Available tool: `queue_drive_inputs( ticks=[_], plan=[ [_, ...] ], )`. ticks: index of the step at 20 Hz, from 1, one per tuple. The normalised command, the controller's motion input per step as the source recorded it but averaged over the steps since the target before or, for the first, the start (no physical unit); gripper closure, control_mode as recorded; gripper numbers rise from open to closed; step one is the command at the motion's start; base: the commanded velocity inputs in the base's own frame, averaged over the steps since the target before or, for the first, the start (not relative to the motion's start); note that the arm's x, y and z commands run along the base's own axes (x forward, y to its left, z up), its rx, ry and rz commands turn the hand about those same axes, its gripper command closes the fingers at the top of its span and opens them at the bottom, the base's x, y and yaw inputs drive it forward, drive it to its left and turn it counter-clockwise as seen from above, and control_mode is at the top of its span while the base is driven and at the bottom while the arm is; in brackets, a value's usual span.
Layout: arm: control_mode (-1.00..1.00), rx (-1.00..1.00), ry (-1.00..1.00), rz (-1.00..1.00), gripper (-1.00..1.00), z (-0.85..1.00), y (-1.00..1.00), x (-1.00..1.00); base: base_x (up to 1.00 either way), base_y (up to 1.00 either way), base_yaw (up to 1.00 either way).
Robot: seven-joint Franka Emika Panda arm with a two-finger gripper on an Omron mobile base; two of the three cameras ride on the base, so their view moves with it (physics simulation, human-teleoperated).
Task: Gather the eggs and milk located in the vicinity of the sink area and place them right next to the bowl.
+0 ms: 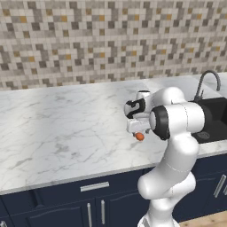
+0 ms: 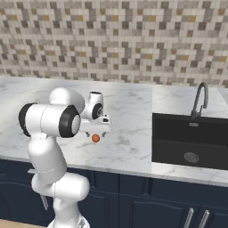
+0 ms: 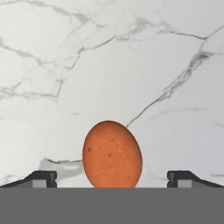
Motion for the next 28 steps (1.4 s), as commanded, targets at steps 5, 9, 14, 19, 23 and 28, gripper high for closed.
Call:
queue_drive_inputs(
  ticks=[5, 9, 14, 19, 23, 28],
  plan=[
    [-1.00, 0.00, 0.02, 0.00, -1.00, -0.20, 0.00, -0.12, 0.00, 0.00, 0.00],
    [-1.00, 0.00, 0.01, 0.00, -1.00, -0.38, 0.00, -0.04, 0.00, 0.00, 0.00],
    [-1.00, 0.00, 0.00, 0.00, -1.00, -0.02, 0.00, 0.00, 0.00, 0.00, 0.00],
    [-1.00, 0.00, 0.00, 0.00, 1.00, 0.00, 0.00, 0.00, 0.00, 0.00, 0.00],
    [-1.00, 0.00, 0.00, 0.00, 1.00, 0.14, 0.04, -0.07, 0.00, 0.00, 0.00],
    [-1.00, 0.00, 0.00, -0.01, 1.00, 0.91, 0.12, -0.91, 0.00, 0.00, 0.00]
  ],
)
